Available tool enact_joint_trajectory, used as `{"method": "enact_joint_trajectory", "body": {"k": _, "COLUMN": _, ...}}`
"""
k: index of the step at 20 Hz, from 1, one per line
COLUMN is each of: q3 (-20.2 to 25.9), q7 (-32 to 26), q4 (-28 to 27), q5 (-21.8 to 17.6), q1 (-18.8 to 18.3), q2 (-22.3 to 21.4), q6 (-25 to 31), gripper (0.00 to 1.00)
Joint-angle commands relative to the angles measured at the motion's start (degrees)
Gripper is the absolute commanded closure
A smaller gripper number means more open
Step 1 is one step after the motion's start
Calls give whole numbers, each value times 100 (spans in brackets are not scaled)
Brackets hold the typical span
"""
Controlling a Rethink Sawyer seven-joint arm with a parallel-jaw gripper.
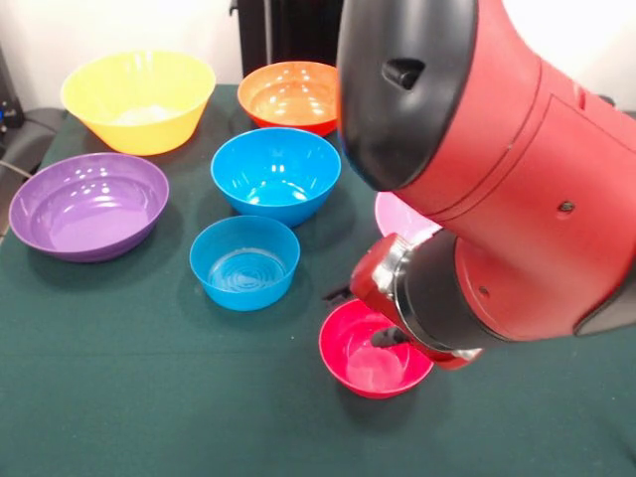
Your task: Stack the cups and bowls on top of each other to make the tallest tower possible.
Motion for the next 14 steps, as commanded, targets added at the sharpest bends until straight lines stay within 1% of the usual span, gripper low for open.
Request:
{"method": "enact_joint_trajectory", "body": {"k": 1, "q3": 1693, "q7": -1302, "q4": 23, "q5": -1586, "q1": 350, "q2": 349, "q6": -304, "gripper": 0}}
{"method": "enact_joint_trajectory", "body": {"k": 2, "q3": 1952, "q7": -1320, "q4": 112, "q5": -1779, "q1": 422, "q2": 367, "q6": -378, "gripper": 0}}
{"method": "enact_joint_trajectory", "body": {"k": 3, "q3": 2382, "q7": -1372, "q4": 315, "q5": -2089, "q1": 565, "q2": 384, "q6": -485, "gripper": 0}}
{"method": "enact_joint_trajectory", "body": {"k": 4, "q3": 2719, "q7": -1430, "q4": 510, "q5": -2335, "q1": 698, "q2": 371, "q6": -554, "gripper": 0}}
{"method": "enact_joint_trajectory", "body": {"k": 5, "q3": 3244, "q7": -1569, "q4": 900, "q5": -2687, "q1": 939, "q2": 316, "q6": -711, "gripper": 0}}
{"method": "enact_joint_trajectory", "body": {"k": 6, "q3": 3657, "q7": -1692, "q4": 1266, "q5": -2965, "q1": 1155, "q2": 234, "q6": -842, "gripper": 0}}
{"method": "enact_joint_trajectory", "body": {"k": 7, "q3": 4246, "q7": -1952, "q4": 1947, "q5": -3318, "q1": 1517, "q2": 42, "q6": -1115, "gripper": 0}}
{"method": "enact_joint_trajectory", "body": {"k": 8, "q3": 4557, "q7": -2085, "q4": 2333, "q5": -3505, "q1": 1707, "q2": -88, "q6": -1268, "gripper": 0}}
{"method": "enact_joint_trajectory", "body": {"k": 9, "q3": 4937, "q7": -2282, "q4": 2860, "q5": -3712, "q1": 1935, "q2": -279, "q6": -1493, "gripper": 0}}
{"method": "enact_joint_trajectory", "body": {"k": 10, "q3": 5156, "q7": -2364, "q4": 3121, "q5": -3866, "q1": 2043, "q2": -408, "q6": -1608, "gripper": 0}}
{"method": "enact_joint_trajectory", "body": {"k": 11, "q3": 5404, "q7": -2528, "q4": 3526, "q5": -4024, "q1": 2202, "q2": -614, "q6": -1742, "gripper": 0}}
{"method": "enact_joint_trajectory", "body": {"k": 12, "q3": 5550, "q7": -2588, "q4": 3708, "q5": -4152, "q1": 2266, "q2": -741, "q6": -1789, "gripper": 0}}
{"method": "enact_joint_trajectory", "body": {"k": 13, "q3": 5734, "q7": -2724, "q4": 4024, "q5": -4312, "q1": 2369, "q2": -954, "q6": -1853, "gripper": 0}}
{"method": "enact_joint_trajectory", "body": {"k": 14, "q3": 5872, "q7": -2763, "q4": 4172, "q5": -4454, "q1": 2412, "q2": -1089, "q6": -1898, "gripper": 0}}
